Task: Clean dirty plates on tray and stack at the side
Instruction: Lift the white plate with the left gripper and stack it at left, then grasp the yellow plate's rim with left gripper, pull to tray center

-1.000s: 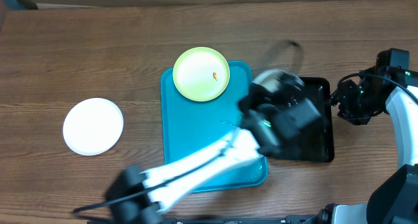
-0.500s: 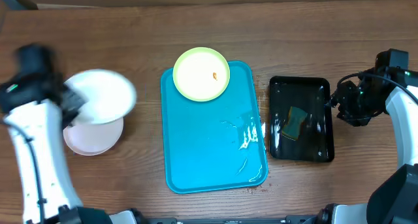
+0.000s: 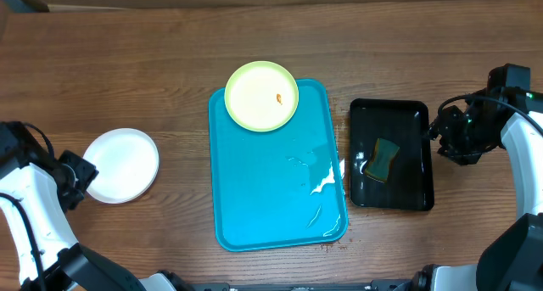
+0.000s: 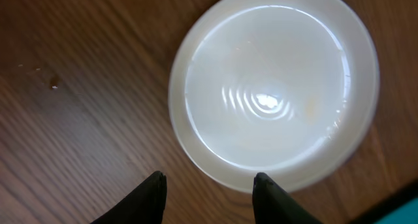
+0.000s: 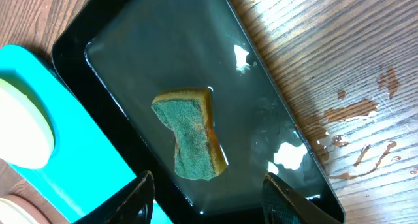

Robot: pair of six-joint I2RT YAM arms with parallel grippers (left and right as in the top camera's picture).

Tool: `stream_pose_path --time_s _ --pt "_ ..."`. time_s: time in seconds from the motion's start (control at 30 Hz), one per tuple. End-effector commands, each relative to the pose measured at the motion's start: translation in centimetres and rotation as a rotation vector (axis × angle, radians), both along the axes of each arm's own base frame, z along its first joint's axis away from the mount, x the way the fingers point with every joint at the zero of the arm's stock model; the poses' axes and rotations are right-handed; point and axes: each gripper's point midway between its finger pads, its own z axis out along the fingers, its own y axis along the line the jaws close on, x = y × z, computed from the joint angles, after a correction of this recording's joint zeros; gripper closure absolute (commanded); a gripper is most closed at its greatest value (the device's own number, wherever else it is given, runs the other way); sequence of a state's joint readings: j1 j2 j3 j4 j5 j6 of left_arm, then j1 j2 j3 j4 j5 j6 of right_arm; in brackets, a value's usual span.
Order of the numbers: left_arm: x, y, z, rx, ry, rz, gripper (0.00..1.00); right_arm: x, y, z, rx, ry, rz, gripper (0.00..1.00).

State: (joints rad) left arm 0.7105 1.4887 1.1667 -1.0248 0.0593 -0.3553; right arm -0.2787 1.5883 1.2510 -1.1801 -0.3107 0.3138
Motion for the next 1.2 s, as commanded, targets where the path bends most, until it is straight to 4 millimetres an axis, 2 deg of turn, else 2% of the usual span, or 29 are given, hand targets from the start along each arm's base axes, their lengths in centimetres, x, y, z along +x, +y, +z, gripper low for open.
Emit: stream_pose_path --time_s 0.0,0.1,0.13,0.17,0.23,0.3,0.4,0.47,0.57,0.63,0.7,0.8,0.83,0.87,0.9,0.93,1.03,1.17 --pt "5.6 -4.4 5.1 -0.091 -0.239 -0.279 0.53 0.3 0.1 0.8 -0.005 -0.031 0.012 0.45" --pt "8.2 -9.5 5.6 -0.098 -0.272 -0.514 0.52 0.3 0.1 0.8 -0.005 -0.031 0.012 0.45" --pt "9.4 -12.4 5.1 -0.078 -0.27 -0.645 0.5 0.4 0.1 0.8 -0.006 -0.033 0.015 0.45" --pt "10.3 -14.4 4.7 -0.061 -0.27 -0.728 0.45 0.4 0.1 0.8 -0.007 -0.035 0.021 0.45" --pt "12.5 -19.8 3.3 -0.005 -0.272 -0.925 0.32 0.4 0.0 0.8 -0.012 -0.042 0.036 0.45" --pt "14.2 -23.6 1.8 0.048 -0.265 -1.038 0.26 0.5 0.0 0.9 -0.013 -0.046 0.036 0.45" --pt "16.4 -27.7 -0.9 0.089 -0.27 -1.126 0.3 0.5 0.0 0.9 -0.012 -0.045 0.035 0.45" --pt "17.3 -28.3 -2.8 0.113 -0.239 -1.067 0.34 0.5 0.0 0.9 -0.011 -0.044 0.035 0.45" --pt "18.2 -28.1 -6.0 0.11 -0.183 -0.917 0.36 0.4 0.1 0.8 -0.01 -0.042 0.036 0.45" --pt "19.1 -28.3 -7.3 0.092 -0.194 -0.875 0.34 0.4 0.1 0.8 -0.01 -0.042 0.036 0.45" --pt "19.3 -28.3 -8.1 0.095 -0.187 -0.872 0.41 0.4 0.1 0.8 -0.01 -0.042 0.036 0.45" --pt "19.3 -28.2 -9.6 0.093 -0.162 -0.87 0.45 0.4 0.1 0.8 -0.01 -0.042 0.036 0.44" --pt "19.2 -28.2 -10.1 0.09 -0.15 -0.871 0.48 0.4 0.1 0.8 -0.01 -0.042 0.035 0.44" --pt "19.0 -28.1 -10.9 0.086 -0.131 -0.875 0.64 0.4 0.1 0.8 -0.01 -0.042 0.035 0.44" --pt "18.9 -28.1 -11.3 0.083 -0.12 -0.876 0.75 0.4 0.1 0.8 -0.01 -0.042 0.035 0.44" --pt "18.4 -28.1 -11.6 0.074 -0.098 -0.877 0.96 0.4 0.1 0.8 -0.01 -0.041 0.035 0.44" --pt "17.7 -28.5 -11.0 0.037 -0.088 -0.887 0.96 0.3 0.1 0.8 -0.009 -0.036 0.035 0.41" --pt "15.9 -30.2 -8.5 -0.072 -0.094 -0.919 0.96 0.2 0.1 0.8 -0.008 -0.034 0.036 0.41"
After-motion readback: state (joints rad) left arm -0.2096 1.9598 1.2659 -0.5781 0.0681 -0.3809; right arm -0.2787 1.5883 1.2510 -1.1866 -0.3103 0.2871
